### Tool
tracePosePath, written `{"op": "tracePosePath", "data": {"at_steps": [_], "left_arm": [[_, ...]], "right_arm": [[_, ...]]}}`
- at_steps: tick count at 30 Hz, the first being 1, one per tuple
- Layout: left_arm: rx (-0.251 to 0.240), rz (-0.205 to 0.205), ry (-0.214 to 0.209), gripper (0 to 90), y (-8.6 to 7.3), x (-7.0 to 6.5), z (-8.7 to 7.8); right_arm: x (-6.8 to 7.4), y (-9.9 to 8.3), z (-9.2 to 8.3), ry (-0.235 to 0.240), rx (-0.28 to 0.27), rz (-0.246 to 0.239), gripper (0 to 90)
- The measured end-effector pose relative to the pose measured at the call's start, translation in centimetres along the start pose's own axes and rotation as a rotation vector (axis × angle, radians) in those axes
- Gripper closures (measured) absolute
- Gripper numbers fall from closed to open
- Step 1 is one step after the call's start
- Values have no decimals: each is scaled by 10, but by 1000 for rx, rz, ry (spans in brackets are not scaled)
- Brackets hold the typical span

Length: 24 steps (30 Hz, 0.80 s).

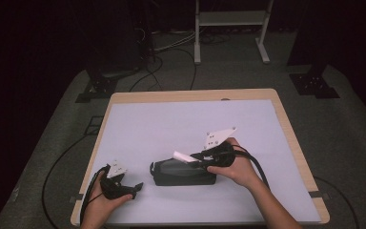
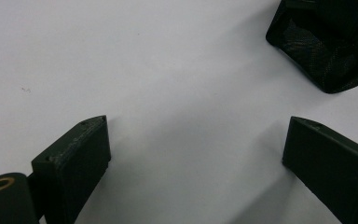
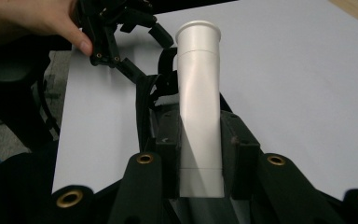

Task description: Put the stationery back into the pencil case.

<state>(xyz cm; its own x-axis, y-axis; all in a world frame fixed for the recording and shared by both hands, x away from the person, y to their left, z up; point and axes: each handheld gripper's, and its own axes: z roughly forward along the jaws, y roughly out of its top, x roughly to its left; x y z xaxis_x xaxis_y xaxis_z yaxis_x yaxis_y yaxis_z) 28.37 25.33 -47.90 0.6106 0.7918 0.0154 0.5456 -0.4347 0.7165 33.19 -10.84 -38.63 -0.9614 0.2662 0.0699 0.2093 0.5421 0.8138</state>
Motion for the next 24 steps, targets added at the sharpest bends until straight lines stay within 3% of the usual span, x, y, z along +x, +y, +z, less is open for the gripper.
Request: {"op": "tracePosePath", "data": {"at_steps": [11, 24], "left_arm": [[-1, -2, 0, 66, 0, 0, 0], [-4, -3, 1, 66, 0, 0, 0]], "right_arm": [[0, 1, 20, 14, 77, -37, 704], [-2, -4, 36, 18, 151, -48, 703]]}}
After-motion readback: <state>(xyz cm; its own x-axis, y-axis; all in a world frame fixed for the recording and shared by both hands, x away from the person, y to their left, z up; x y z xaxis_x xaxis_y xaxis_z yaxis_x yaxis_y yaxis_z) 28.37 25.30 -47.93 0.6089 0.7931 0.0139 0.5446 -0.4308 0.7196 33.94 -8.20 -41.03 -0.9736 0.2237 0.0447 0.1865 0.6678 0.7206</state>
